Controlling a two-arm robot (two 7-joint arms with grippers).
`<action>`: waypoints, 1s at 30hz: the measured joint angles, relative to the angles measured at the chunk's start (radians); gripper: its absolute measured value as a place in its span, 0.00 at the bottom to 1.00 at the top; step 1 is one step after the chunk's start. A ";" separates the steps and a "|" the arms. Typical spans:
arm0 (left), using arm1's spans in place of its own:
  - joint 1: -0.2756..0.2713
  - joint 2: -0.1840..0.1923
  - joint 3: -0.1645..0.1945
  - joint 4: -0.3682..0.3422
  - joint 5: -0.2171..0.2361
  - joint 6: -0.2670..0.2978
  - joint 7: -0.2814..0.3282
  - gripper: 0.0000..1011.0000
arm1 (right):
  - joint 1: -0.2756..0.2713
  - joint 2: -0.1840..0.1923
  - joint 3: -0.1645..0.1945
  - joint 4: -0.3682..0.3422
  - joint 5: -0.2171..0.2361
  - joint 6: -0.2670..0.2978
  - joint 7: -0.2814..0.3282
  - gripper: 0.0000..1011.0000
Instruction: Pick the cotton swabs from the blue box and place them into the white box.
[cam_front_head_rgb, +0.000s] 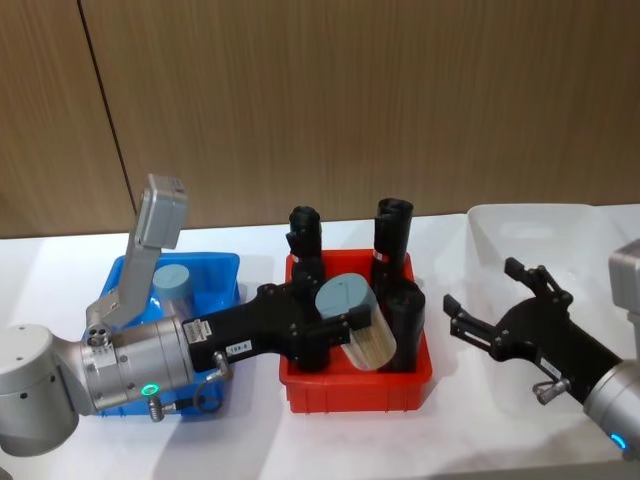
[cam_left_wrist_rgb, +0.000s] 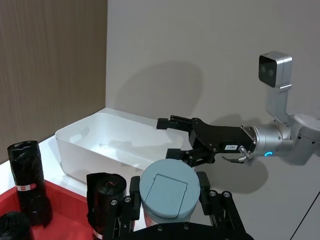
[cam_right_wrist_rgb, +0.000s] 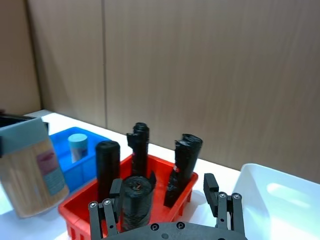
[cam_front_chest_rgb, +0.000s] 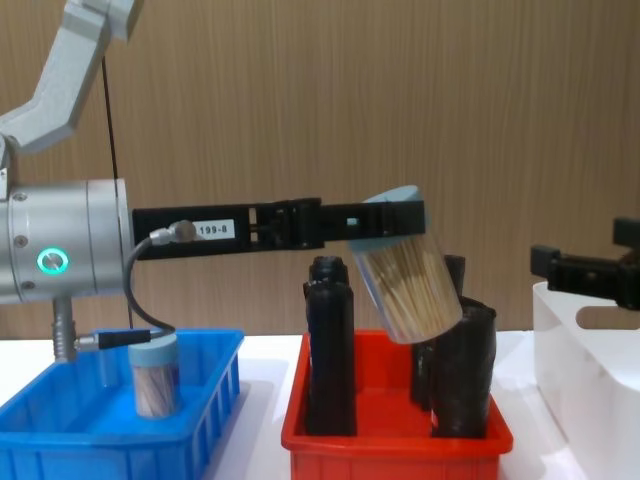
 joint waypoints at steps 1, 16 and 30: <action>0.000 0.000 0.000 0.000 0.000 0.000 0.000 0.66 | 0.002 0.004 0.002 0.000 0.000 0.001 0.014 0.99; -0.001 0.000 0.001 0.001 0.000 0.001 -0.002 0.66 | 0.057 0.075 0.032 0.022 0.042 0.036 0.277 0.99; -0.001 0.000 0.001 0.001 0.000 0.001 -0.003 0.66 | 0.130 0.105 0.034 0.068 0.078 0.081 0.502 0.99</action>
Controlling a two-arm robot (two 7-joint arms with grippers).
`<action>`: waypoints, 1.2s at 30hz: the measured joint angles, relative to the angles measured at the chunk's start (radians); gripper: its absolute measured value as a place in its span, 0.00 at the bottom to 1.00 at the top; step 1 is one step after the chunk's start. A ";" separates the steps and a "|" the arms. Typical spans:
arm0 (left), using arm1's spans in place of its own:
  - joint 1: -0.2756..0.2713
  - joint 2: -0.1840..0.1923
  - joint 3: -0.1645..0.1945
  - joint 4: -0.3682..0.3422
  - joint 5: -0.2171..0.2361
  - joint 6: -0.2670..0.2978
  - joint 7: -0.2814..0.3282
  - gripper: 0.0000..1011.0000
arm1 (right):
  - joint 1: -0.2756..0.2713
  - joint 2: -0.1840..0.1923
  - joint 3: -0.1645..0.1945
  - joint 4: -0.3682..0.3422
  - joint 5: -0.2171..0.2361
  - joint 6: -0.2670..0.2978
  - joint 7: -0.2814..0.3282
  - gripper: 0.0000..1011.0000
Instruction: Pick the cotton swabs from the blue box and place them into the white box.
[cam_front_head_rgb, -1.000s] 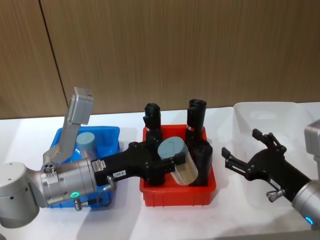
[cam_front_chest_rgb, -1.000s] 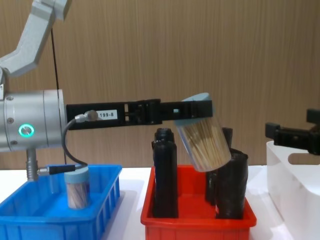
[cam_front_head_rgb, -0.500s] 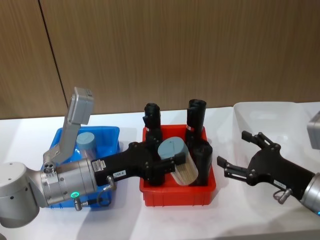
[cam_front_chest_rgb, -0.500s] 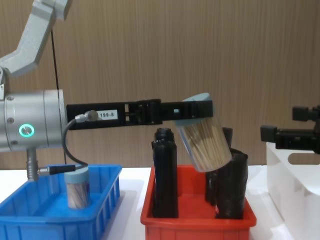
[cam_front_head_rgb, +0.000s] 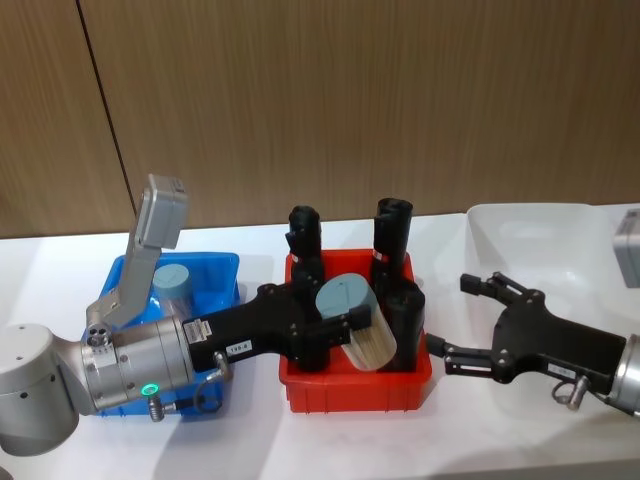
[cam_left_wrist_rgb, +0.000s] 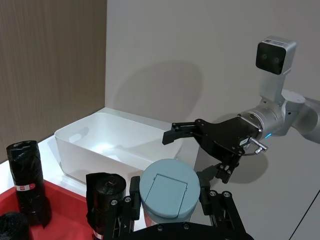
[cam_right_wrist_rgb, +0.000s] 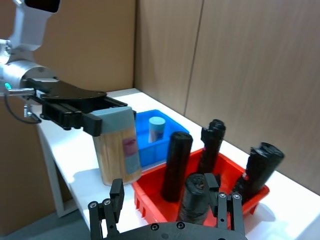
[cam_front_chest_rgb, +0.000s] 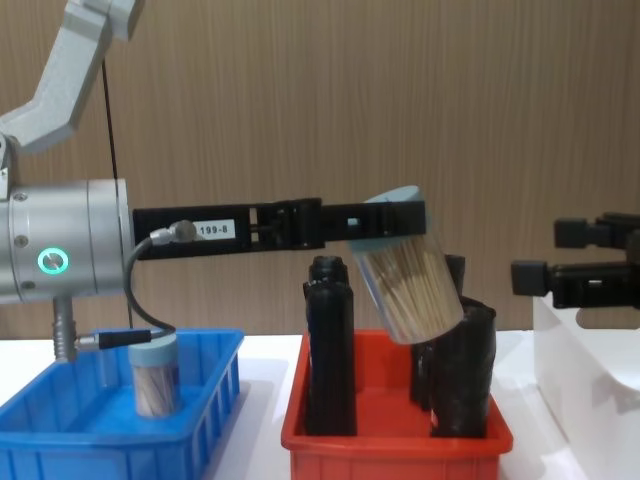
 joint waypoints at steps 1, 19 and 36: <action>0.000 0.000 0.000 0.000 0.000 0.000 0.000 0.66 | 0.004 -0.001 -0.001 0.003 0.000 0.002 0.007 0.99; 0.000 0.000 0.000 0.000 0.000 0.000 0.000 0.66 | 0.106 -0.053 -0.056 0.079 -0.046 0.031 0.102 0.99; 0.000 0.000 0.000 0.000 0.000 0.000 0.000 0.66 | 0.157 -0.080 -0.093 0.111 -0.080 0.046 0.150 0.99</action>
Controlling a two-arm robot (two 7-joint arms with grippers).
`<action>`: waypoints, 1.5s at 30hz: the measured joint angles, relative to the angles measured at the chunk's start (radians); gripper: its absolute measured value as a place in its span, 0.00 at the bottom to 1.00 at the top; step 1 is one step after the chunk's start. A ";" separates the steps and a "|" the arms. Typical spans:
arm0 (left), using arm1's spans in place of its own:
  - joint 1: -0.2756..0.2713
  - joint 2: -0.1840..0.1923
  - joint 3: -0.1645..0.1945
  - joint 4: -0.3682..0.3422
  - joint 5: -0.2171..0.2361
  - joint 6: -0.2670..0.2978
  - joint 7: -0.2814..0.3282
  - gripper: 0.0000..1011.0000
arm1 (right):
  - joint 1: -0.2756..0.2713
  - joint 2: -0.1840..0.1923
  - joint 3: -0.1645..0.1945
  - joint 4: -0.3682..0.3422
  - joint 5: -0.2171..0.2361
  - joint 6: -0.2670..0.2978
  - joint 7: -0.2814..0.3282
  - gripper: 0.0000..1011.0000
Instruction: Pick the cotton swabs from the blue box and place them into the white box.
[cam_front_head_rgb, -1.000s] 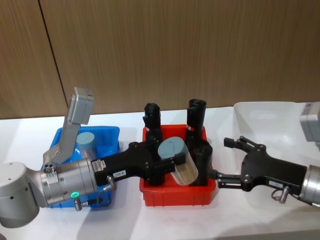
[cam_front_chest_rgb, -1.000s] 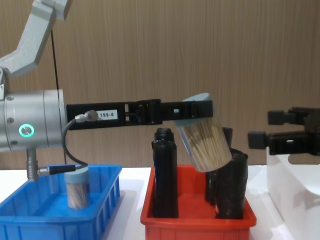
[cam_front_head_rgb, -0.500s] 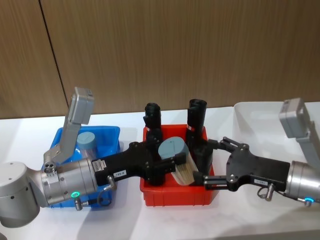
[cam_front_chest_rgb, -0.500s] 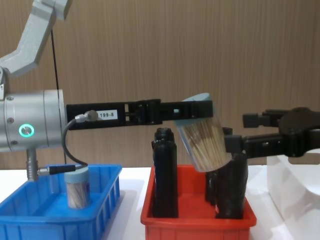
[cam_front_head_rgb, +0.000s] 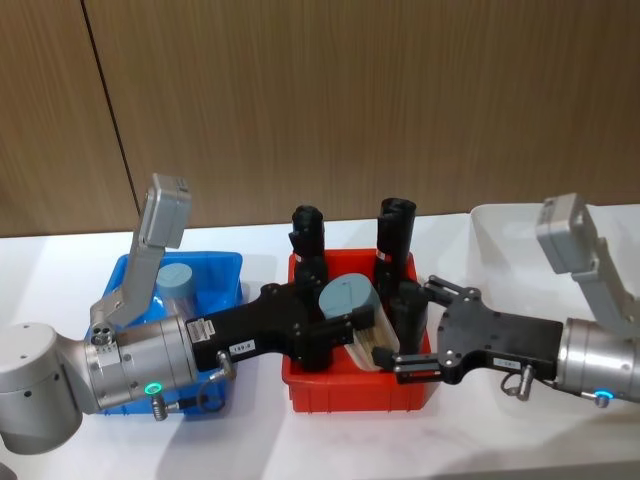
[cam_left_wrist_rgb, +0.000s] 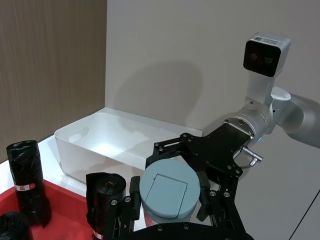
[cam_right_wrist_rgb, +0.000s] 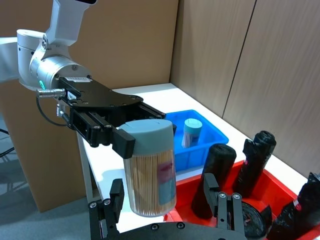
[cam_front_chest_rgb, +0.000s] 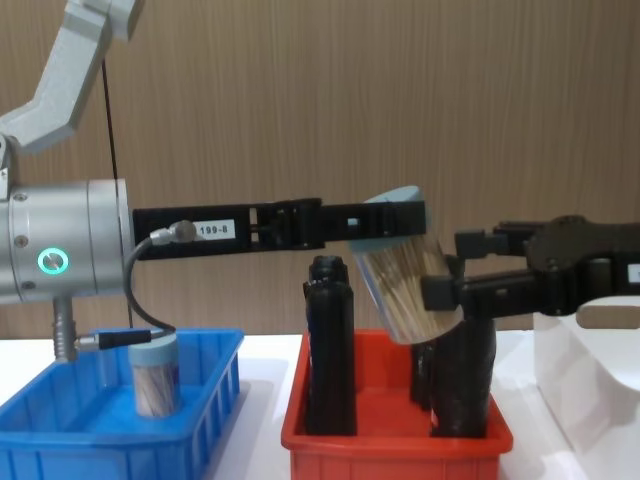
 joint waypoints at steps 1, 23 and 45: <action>0.000 0.000 0.000 0.000 0.000 0.000 0.000 0.66 | 0.004 -0.003 -0.004 0.004 -0.004 0.000 0.001 0.99; 0.000 0.000 0.000 0.000 0.000 0.000 0.000 0.66 | 0.048 -0.036 -0.046 0.042 -0.037 -0.004 0.015 0.99; 0.000 0.000 0.000 0.000 0.000 0.000 0.000 0.66 | 0.069 -0.040 -0.070 0.059 -0.043 -0.016 0.020 0.62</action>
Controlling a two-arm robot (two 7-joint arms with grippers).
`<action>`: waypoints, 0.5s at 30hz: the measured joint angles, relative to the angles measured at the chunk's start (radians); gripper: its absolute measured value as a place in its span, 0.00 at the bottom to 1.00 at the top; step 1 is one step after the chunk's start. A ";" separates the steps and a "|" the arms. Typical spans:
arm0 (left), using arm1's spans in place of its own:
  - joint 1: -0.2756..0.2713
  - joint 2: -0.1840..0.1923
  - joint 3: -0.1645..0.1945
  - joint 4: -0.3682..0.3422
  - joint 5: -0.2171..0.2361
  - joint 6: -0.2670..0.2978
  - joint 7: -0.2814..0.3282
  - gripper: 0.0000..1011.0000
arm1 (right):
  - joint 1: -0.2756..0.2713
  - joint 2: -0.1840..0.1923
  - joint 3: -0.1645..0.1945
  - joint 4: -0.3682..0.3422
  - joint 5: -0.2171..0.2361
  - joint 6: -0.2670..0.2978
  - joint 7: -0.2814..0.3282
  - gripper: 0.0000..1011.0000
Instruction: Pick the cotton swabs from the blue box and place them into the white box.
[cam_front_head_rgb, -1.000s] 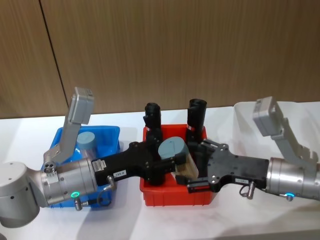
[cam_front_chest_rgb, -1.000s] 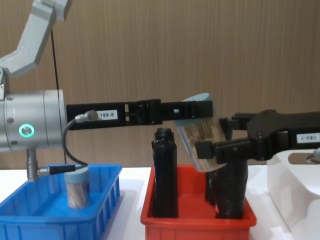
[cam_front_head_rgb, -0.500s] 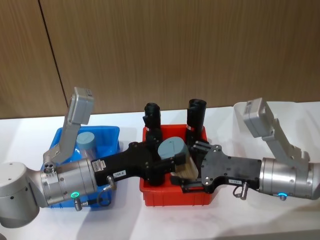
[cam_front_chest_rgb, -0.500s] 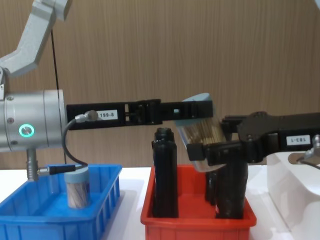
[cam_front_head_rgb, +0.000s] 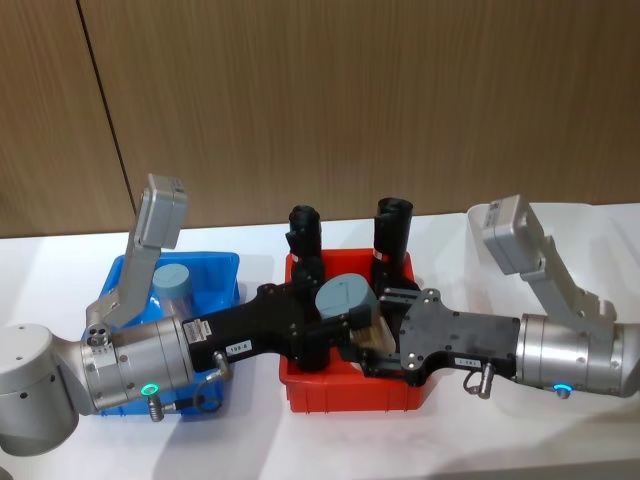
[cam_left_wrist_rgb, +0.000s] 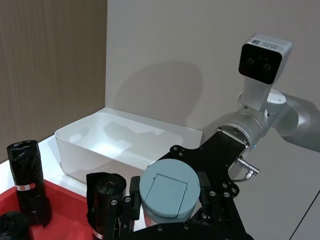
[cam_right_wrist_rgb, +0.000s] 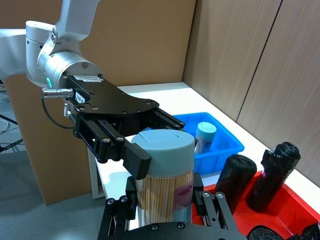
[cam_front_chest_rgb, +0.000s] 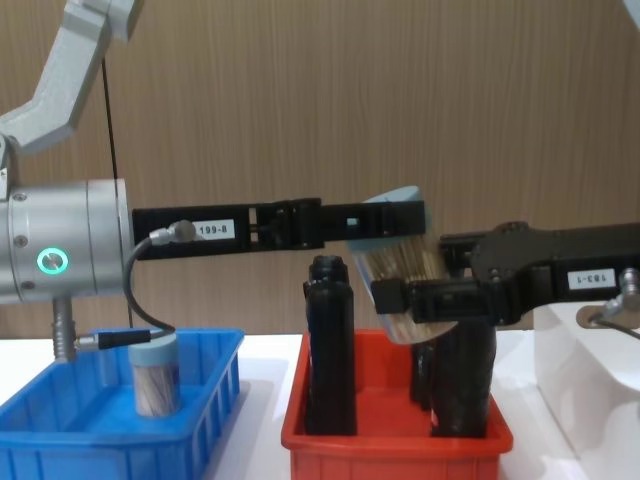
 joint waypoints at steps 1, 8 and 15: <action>0.000 0.000 0.000 0.000 0.000 0.000 0.000 0.66 | 0.000 0.000 0.000 0.000 0.000 0.000 0.000 0.62; 0.000 0.000 0.001 0.000 0.000 0.000 0.000 0.76 | 0.002 0.003 -0.006 0.001 0.009 -0.003 0.002 0.62; 0.000 0.000 0.001 0.000 0.000 0.000 0.000 0.94 | 0.003 0.006 -0.008 0.001 0.018 -0.007 0.000 0.62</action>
